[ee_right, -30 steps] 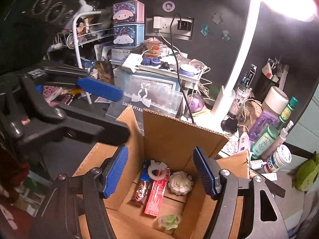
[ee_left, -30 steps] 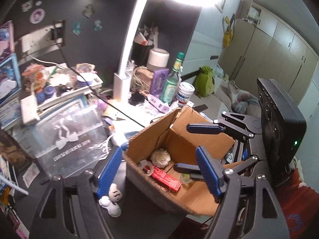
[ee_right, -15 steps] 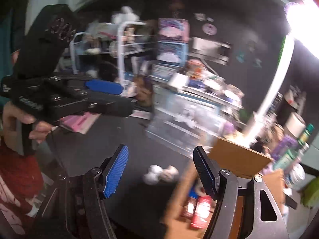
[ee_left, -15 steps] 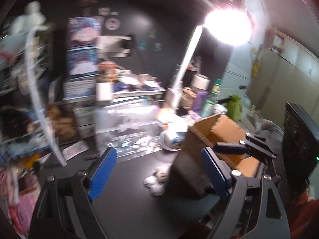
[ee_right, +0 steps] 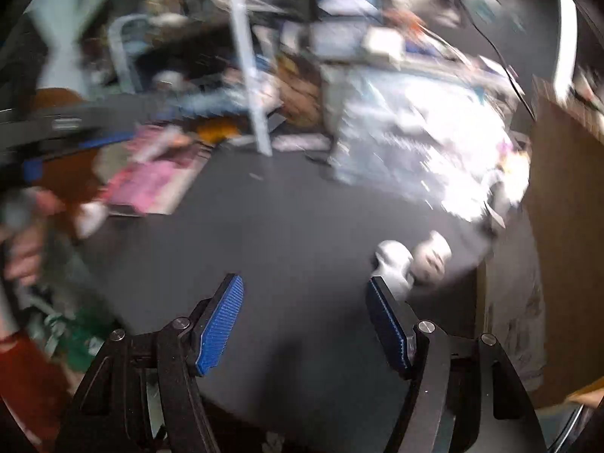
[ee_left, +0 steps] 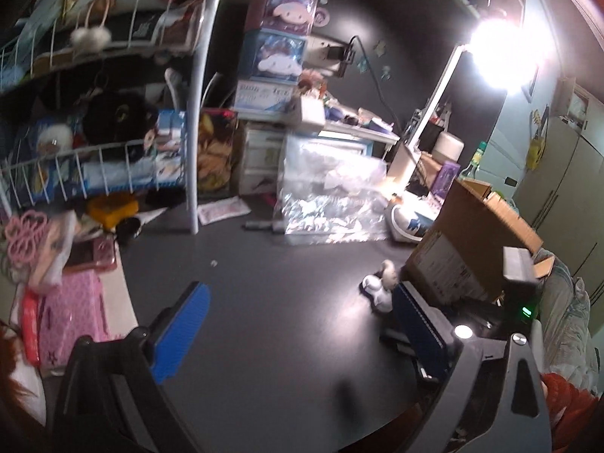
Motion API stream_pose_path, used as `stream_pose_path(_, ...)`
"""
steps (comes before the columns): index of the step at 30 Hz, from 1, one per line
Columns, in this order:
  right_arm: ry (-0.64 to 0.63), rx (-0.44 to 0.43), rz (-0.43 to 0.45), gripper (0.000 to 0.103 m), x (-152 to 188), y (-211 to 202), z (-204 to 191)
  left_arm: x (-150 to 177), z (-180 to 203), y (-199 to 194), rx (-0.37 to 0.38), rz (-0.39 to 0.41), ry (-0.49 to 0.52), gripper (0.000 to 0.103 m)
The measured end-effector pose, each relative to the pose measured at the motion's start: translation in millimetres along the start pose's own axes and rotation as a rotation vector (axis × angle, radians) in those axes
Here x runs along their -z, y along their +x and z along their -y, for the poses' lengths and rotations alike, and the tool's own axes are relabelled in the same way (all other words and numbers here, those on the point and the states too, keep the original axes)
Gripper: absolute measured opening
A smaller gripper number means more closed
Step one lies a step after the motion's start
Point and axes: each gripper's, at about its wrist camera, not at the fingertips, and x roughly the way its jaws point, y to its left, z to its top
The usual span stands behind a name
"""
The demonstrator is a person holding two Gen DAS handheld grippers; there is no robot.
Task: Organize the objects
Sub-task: 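Reach the right tool to the white figurine and grasp it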
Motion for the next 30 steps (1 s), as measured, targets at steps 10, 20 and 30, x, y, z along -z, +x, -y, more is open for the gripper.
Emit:
stream_pose_path(10, 0.068, 0.120, -0.032, 0.051, 2.7, 43.2, 29.7, 7.8, -10.1, 3.0, 0.009, -0.017, -0.010, 0.096)
stream_pose_path(20, 0.040, 0.158, -0.037, 0.031, -6.2, 56.9, 32.8, 4.2, -13.3, 4.5, 0.004, -0.018, -0.014, 0.096)
stream_pose_path(30, 0.014, 0.148, -0.036, 0.028, -12.9, 65.2, 27.2, 3.6, -2.0, 11.7, 0.007, -0.049, 0.029, 0.096)
